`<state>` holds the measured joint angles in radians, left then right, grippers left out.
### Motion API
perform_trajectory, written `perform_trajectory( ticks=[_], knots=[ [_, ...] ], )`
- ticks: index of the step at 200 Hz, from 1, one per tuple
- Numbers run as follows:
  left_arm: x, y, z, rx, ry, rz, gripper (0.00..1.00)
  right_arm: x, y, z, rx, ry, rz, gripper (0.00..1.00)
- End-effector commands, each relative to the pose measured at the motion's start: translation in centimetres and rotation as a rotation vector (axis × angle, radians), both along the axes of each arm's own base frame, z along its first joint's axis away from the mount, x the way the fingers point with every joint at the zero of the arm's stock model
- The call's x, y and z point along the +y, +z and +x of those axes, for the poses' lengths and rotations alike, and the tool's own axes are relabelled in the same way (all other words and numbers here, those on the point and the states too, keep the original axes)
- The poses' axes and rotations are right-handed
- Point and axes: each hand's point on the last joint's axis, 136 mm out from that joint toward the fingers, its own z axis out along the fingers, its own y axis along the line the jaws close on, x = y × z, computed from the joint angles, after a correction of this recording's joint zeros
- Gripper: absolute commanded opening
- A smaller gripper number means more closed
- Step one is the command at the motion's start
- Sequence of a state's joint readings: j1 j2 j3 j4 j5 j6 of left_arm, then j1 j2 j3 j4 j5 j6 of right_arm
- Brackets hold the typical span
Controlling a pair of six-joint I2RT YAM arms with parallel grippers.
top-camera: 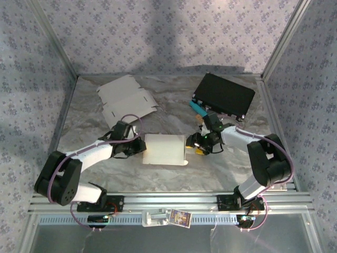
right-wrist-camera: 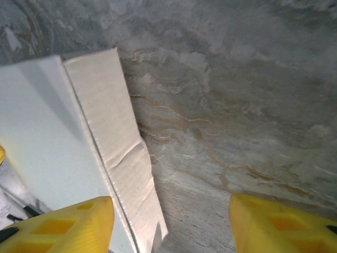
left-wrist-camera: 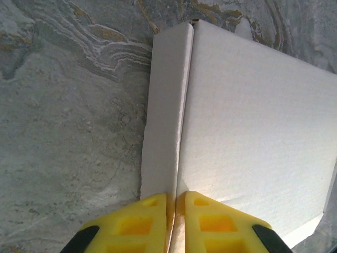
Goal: Fold the paper box
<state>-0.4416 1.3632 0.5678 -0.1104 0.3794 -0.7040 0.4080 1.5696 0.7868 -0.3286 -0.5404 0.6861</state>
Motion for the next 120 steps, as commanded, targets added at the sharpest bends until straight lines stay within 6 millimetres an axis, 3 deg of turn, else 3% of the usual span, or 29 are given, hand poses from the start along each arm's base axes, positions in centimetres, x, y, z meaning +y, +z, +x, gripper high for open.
perform_trajectory(
  ticks=[1, 69, 120],
  knots=[
    [0.9, -1.5, -1.1, 0.053, 0.035, 0.007, 0.11, 1.9, 0.8, 0.9, -0.073, 0.061, 0.119, 0.63],
    [3.2, -3.8, -2.0, 0.119, 0.12, 0.038, 0.09, 5.8, 0.1, 1.3, -0.043, 0.112, 0.255, 0.64],
    [5.3, -5.7, -3.3, 0.187, 0.17, 0.115, 0.08, 8.2, 1.9, 1.6, -0.065, 0.137, 0.326, 0.64]
  ],
)
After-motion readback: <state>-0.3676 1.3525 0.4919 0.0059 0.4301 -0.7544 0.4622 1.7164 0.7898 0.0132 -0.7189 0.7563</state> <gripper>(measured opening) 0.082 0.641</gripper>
